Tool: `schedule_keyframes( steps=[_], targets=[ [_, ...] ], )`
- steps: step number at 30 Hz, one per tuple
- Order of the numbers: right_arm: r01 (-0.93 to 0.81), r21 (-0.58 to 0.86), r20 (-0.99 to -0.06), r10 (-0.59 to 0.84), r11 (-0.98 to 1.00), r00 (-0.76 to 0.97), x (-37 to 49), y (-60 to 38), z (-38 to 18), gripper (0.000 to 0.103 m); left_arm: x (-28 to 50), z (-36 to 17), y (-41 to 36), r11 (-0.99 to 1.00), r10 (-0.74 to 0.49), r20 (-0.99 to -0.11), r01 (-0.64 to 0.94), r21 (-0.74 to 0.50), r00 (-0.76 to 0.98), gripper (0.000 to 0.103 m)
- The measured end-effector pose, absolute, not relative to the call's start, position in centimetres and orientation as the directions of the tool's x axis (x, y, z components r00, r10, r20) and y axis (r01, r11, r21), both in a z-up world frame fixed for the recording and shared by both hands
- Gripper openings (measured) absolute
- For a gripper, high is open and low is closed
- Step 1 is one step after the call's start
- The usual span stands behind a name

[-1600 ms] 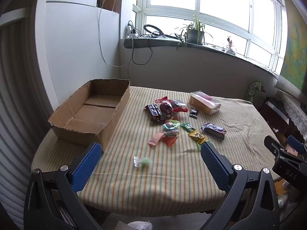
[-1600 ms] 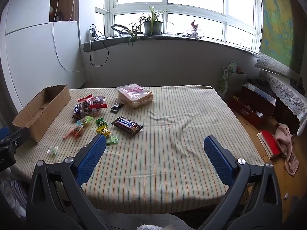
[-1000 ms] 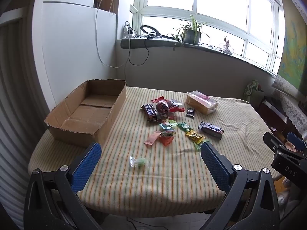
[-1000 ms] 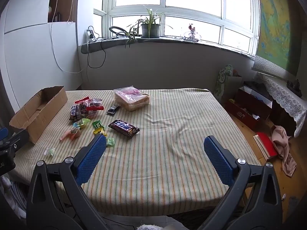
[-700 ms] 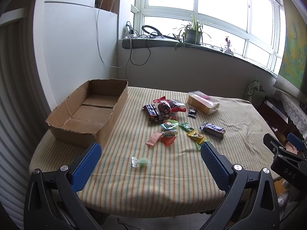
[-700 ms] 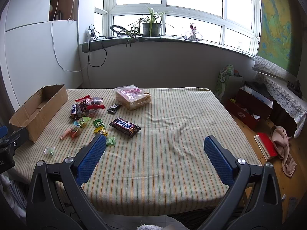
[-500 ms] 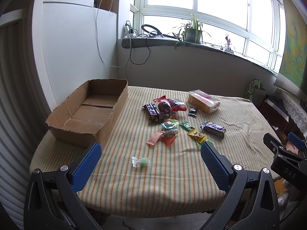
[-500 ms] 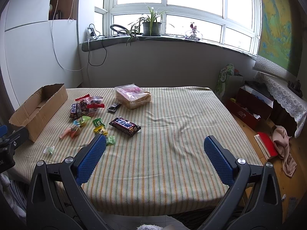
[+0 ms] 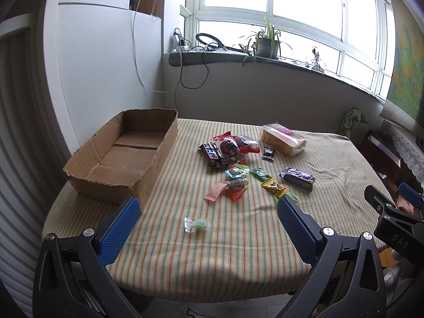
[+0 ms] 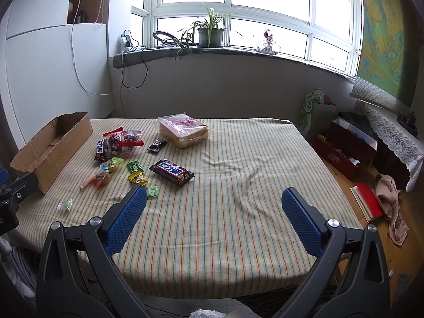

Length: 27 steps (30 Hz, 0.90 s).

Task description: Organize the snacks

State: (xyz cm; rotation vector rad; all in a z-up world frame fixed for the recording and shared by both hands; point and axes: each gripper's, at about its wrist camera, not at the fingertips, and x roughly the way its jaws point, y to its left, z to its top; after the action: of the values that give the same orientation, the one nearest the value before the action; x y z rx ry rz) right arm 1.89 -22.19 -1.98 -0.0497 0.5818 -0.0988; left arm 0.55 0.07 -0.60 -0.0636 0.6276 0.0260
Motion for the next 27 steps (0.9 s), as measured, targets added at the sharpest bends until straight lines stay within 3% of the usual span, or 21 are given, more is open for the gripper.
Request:
schedule_keyframes(
  steps=[27],
  targets=[
    [0.043,-0.089,-0.559,-0.086,0.995,0.825,2.60,-21.55,-2.25,0.103,1.33,-1.25,0.06,0.998,0.009,-0.606,-0.045,-0.044,0.795,0.103]
  ],
)
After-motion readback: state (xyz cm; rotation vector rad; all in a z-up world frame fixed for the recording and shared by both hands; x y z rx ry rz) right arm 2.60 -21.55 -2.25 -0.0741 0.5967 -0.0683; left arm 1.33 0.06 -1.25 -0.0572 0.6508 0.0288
